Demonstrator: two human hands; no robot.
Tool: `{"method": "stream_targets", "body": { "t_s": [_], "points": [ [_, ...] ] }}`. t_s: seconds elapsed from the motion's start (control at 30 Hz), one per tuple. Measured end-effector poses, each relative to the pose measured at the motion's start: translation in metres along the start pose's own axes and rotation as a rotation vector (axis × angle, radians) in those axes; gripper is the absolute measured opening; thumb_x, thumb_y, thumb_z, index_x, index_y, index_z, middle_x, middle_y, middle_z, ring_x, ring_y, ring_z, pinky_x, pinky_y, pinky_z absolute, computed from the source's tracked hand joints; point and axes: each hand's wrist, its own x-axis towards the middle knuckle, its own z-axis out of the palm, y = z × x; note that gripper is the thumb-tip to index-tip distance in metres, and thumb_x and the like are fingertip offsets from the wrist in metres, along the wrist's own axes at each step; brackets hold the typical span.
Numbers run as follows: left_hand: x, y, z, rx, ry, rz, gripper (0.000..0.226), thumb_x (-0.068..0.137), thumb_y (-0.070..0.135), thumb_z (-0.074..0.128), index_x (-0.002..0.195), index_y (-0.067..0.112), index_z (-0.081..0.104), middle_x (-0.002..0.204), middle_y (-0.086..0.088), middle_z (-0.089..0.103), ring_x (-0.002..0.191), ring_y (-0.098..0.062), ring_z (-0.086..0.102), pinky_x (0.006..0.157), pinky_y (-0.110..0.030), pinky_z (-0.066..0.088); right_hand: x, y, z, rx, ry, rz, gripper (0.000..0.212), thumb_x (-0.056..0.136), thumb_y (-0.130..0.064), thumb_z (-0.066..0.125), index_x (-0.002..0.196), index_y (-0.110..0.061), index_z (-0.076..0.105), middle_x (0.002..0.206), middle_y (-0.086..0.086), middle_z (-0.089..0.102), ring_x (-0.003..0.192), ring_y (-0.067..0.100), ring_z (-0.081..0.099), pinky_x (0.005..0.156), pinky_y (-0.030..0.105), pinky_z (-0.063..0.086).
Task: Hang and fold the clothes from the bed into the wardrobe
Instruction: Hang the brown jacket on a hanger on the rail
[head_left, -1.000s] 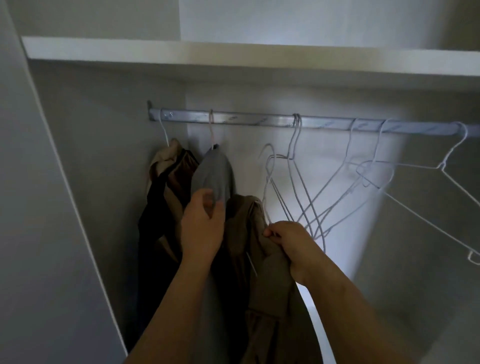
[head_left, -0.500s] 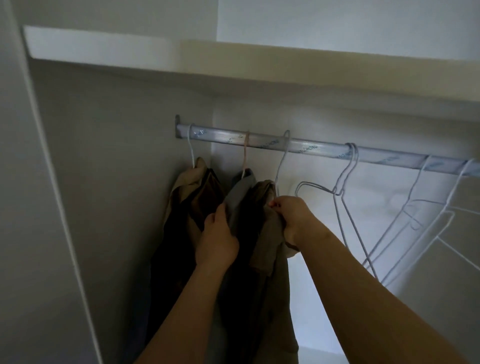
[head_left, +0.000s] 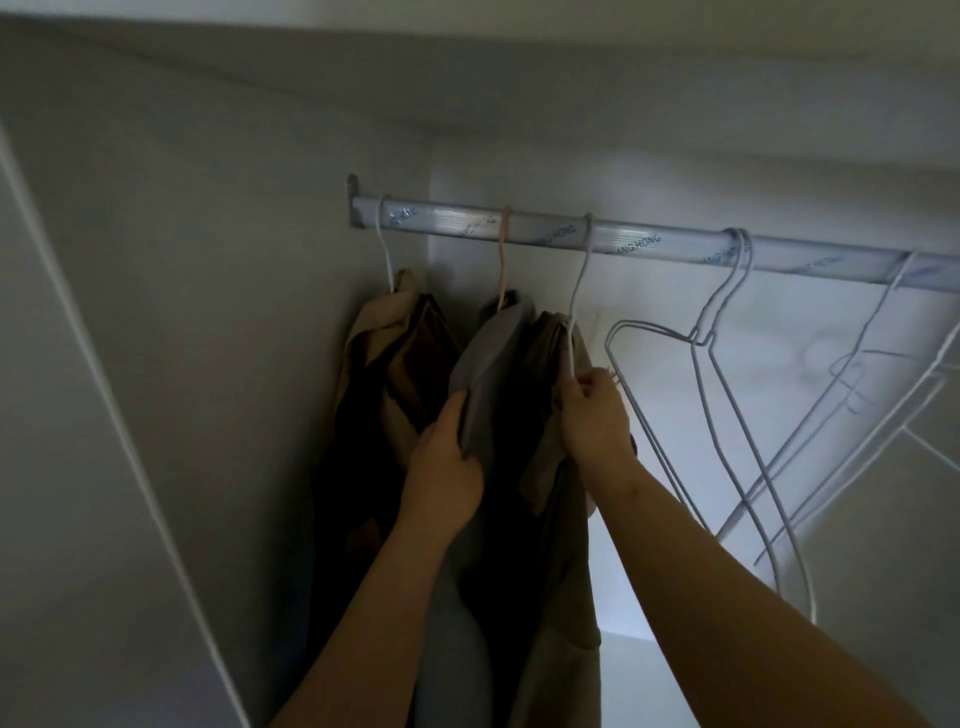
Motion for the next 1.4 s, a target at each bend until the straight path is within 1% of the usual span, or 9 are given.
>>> {"method": "stream_targets", "body": {
  "t_s": [0.1, 0.23, 0.33, 0.53, 0.63, 0.77, 0.93, 1.17, 1.4],
  "points": [
    [-0.016, 0.002, 0.001, 0.016, 0.025, 0.024, 0.056, 0.093, 0.005, 0.043, 0.141, 0.03, 0.032, 0.138, -0.004, 0.045, 0.121, -0.018, 0.046, 0.1, -0.025, 0.036, -0.024, 0.005, -0.004, -0.026, -0.001, -0.019, 0.016, 0.098, -0.022, 0.041, 0.113, -0.017, 0.047, 0.1, 0.004, 0.057, 0.086, 0.016, 0.058, 0.083, 0.035, 0.051],
    [-0.053, 0.007, 0.008, 0.035, 0.059, 0.009, 0.047, 0.093, 0.013, 0.05, 0.137, 0.025, 0.039, 0.132, -0.003, 0.05, 0.111, -0.011, 0.047, 0.097, -0.025, 0.038, -0.066, 0.018, -0.017, -0.081, 0.005, -0.044, 0.04, 0.098, -0.028, 0.042, 0.137, -0.019, 0.037, 0.133, 0.008, 0.049, 0.121, 0.027, 0.047, 0.104, 0.048, 0.039],
    [-0.084, 0.01, 0.013, 0.132, 0.123, -0.04, 0.047, 0.091, 0.023, 0.054, 0.136, 0.022, 0.041, 0.135, -0.005, 0.048, 0.12, -0.023, 0.046, 0.101, -0.043, 0.04, -0.099, 0.03, -0.033, -0.105, -0.029, -0.034, 0.047, 0.098, -0.03, 0.041, 0.143, -0.021, 0.029, 0.145, 0.005, 0.038, 0.13, 0.027, 0.039, 0.109, 0.048, 0.034],
    [-0.176, 0.01, 0.043, 0.149, 0.153, -0.092, 0.038, 0.09, 0.028, 0.057, 0.126, 0.023, 0.049, 0.134, -0.004, 0.045, 0.119, -0.024, 0.045, 0.101, -0.045, 0.039, -0.181, 0.072, -0.075, -0.015, -0.071, 0.097, 0.045, 0.096, -0.036, 0.045, 0.138, -0.025, 0.036, 0.146, 0.0, 0.036, 0.131, 0.023, 0.039, 0.111, 0.044, 0.033],
    [-0.226, -0.003, 0.065, 0.133, 0.005, -0.211, 0.03, 0.092, 0.03, 0.054, 0.122, 0.024, 0.051, 0.122, 0.002, 0.053, 0.106, -0.016, 0.052, 0.096, -0.034, 0.044, -0.228, 0.106, -0.099, 0.027, -0.076, 0.21, 0.038, 0.093, -0.029, 0.052, 0.13, -0.023, 0.044, 0.138, -0.001, 0.043, 0.121, 0.019, 0.046, 0.103, 0.032, 0.04],
    [-0.291, -0.02, 0.09, -0.046, -0.148, -0.402, 0.022, 0.091, 0.02, 0.057, 0.113, 0.018, 0.058, 0.091, 0.007, 0.058, 0.08, -0.006, 0.054, 0.072, -0.016, 0.044, -0.291, 0.152, -0.124, 0.038, -0.127, 0.37, 0.027, 0.092, -0.023, 0.055, 0.119, -0.02, 0.051, 0.11, -0.007, 0.051, 0.083, 0.001, 0.051, 0.065, 0.008, 0.037],
    [-0.357, -0.042, 0.115, -0.158, -0.346, -0.649, 0.013, 0.093, 0.017, 0.054, 0.105, 0.017, 0.058, 0.092, 0.002, 0.06, 0.077, -0.007, 0.057, 0.059, -0.015, 0.04, -0.368, 0.19, -0.152, 0.07, -0.138, 0.602, 0.02, 0.092, -0.017, 0.052, 0.111, -0.013, 0.052, 0.101, -0.002, 0.055, 0.095, 0.014, 0.053, 0.085, 0.026, 0.044],
    [-0.415, -0.062, 0.127, -0.046, -0.63, -0.658, 0.006, 0.091, 0.016, 0.055, 0.093, 0.019, 0.06, 0.095, -0.004, 0.064, 0.078, -0.012, 0.061, 0.064, -0.021, 0.043, -0.469, 0.22, -0.18, 0.167, 0.097, 0.883, 0.006, 0.087, -0.01, 0.051, 0.087, -0.012, 0.057, 0.082, 0.005, 0.057, 0.076, 0.02, 0.05, 0.067, 0.029, 0.037],
    [-0.477, -0.071, 0.111, 0.039, -0.917, -0.589, 0.012, 0.087, 0.011, 0.059, 0.082, 0.022, 0.061, 0.079, 0.001, 0.061, 0.058, -0.005, 0.058, 0.043, -0.013, 0.039, -0.583, 0.219, -0.166, 0.374, 0.419, 1.094, 0.011, 0.09, -0.01, 0.051, 0.08, -0.011, 0.056, 0.071, 0.003, 0.056, 0.056, 0.017, 0.048, 0.05, 0.022, 0.033]
  ]
}}
